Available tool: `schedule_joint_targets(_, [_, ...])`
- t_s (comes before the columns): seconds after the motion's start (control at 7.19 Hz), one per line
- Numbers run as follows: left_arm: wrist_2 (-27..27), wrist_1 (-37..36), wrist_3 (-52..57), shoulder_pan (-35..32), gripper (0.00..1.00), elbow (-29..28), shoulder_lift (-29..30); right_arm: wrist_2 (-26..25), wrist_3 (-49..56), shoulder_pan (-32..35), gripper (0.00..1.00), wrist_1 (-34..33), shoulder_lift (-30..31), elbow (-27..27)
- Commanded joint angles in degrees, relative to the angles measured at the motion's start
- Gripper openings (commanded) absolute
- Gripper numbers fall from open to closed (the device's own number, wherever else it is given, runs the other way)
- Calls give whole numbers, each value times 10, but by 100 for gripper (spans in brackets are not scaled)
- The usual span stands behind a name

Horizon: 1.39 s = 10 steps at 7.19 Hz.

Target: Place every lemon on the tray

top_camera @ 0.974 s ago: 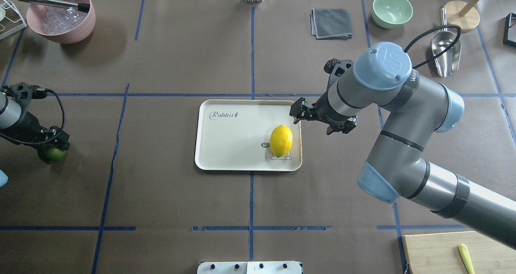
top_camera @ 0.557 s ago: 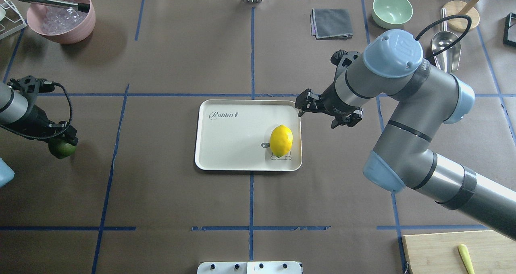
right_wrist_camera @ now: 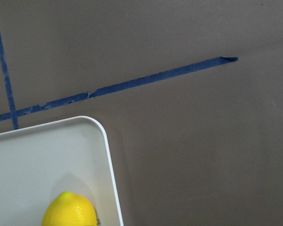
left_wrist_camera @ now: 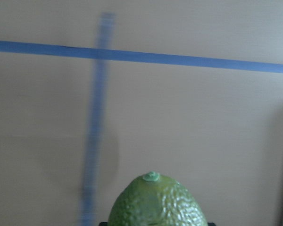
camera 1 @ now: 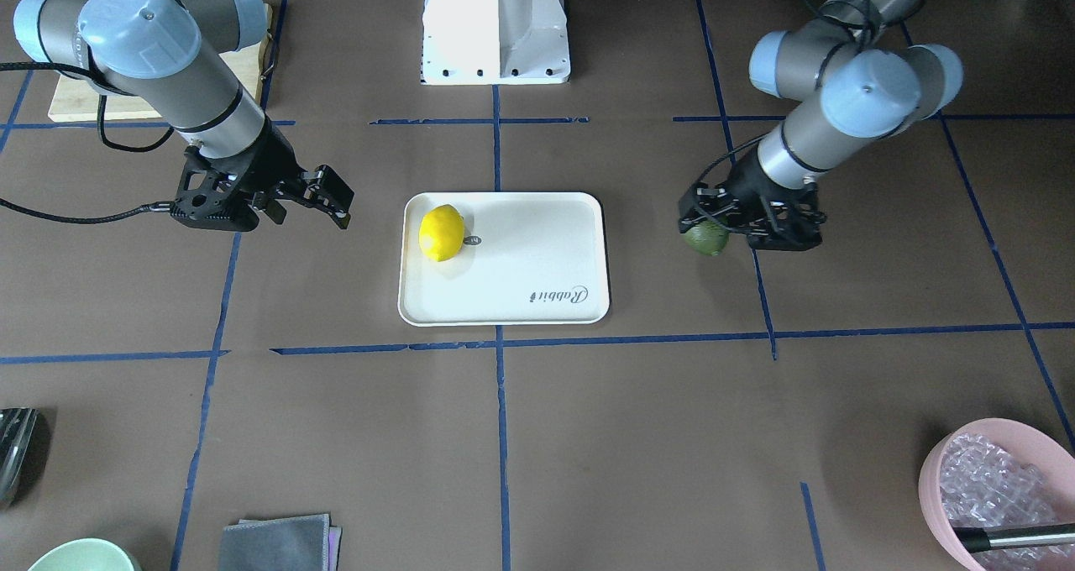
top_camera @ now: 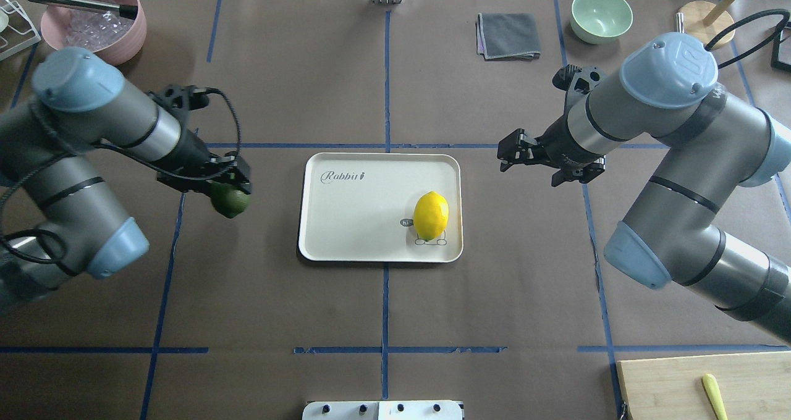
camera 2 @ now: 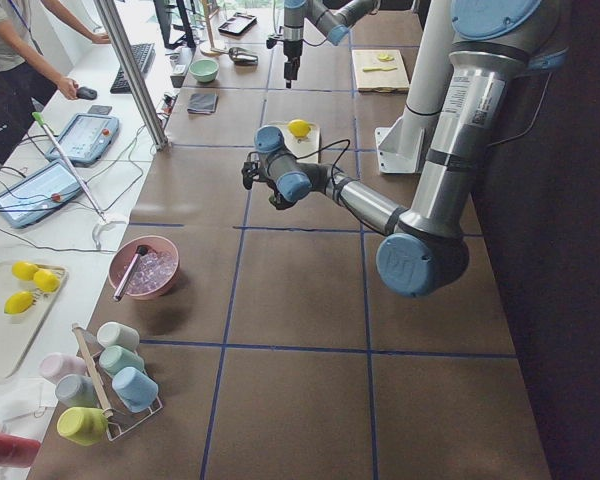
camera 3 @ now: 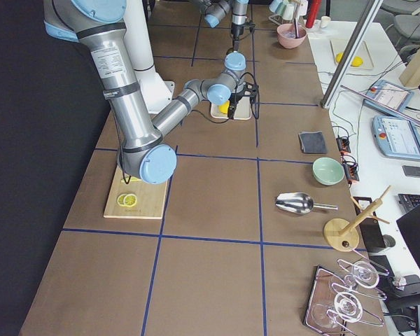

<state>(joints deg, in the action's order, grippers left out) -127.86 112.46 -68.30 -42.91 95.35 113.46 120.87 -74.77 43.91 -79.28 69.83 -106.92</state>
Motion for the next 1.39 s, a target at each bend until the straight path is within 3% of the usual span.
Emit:
schedule_joint_targets(0.0, [70,0,-62,67,0,-66,103,-2,9,8,100,1,18,-2])
schedule_joint_targets(0.28, [80,1,-61,71,2,-113,147,-4,18,12,100,2,29,-3])
schedule_joint_targets(0.7, [102,1,-62,96,9,-121,159,-5,18,12,100,2,30,-6])
schedule_joint_targets(0.83, [102,1,-61,99,44,-121,158,-6,18,12,100,2,36,-7])
schedule_joint_targets(1.11, [102,1,-61,99,89,-120,158,-7,18,14,100,2,38,-7])
schedule_joint_targets(1.25, [103,1,-62,99,100,-119,157,-7,18,14,100,2,39,-7])
